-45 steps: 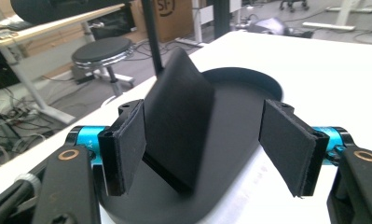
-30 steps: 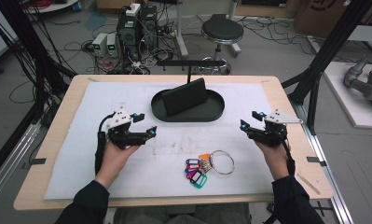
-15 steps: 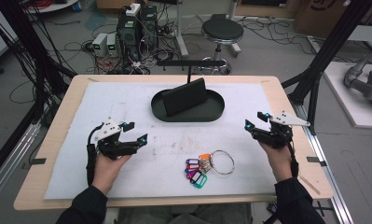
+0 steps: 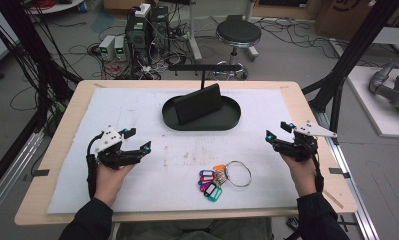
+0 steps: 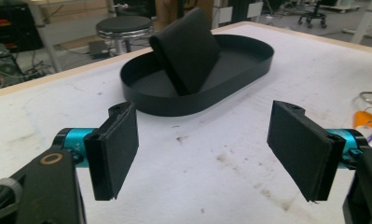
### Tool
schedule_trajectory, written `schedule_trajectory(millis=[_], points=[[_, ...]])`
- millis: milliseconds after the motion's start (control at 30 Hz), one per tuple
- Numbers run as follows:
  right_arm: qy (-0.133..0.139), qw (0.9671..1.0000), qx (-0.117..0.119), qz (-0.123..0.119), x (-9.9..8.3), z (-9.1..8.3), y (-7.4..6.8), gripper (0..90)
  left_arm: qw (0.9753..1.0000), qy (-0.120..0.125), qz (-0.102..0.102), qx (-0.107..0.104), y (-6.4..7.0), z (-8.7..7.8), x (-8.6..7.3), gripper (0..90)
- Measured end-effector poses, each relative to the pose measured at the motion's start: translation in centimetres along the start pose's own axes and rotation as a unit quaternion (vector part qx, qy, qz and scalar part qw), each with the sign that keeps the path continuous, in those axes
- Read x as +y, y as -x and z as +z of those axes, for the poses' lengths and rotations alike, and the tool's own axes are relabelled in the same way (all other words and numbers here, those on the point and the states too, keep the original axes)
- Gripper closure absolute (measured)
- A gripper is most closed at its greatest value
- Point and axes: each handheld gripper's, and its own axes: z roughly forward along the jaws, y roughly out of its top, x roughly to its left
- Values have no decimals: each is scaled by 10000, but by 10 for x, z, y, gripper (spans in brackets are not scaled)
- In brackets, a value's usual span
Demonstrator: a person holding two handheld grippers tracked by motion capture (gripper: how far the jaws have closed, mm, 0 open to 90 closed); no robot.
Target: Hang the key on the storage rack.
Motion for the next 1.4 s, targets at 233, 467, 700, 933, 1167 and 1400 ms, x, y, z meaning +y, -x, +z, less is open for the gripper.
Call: schedule_trajectory(millis=[233,467,700,933,1167,1400], points=[[-45,9998,170,-65,-3,1,-8,384,9999,-31,-3,132,-6,-3,-3,248],[-273,9986,460,-31,-9,7,-18,426,9998,-88,-13,150,-8,-2,-6,248],[-566,9965,614,-89,-16,9,-30,455,9998,-78,-19,178,-9,-4,-6,248],[-816,9933,798,-176,-22,10,-36,485,9998,-87,-9,180,-7,-3,-5,248],[-973,9915,858,-79,-31,15,-45,461,9998,-107,47,129,-5,0,-5,248],[-1246,9896,700,-137,-37,26,-50,342,9998,-128,63,123,-5,0,-6,248]])
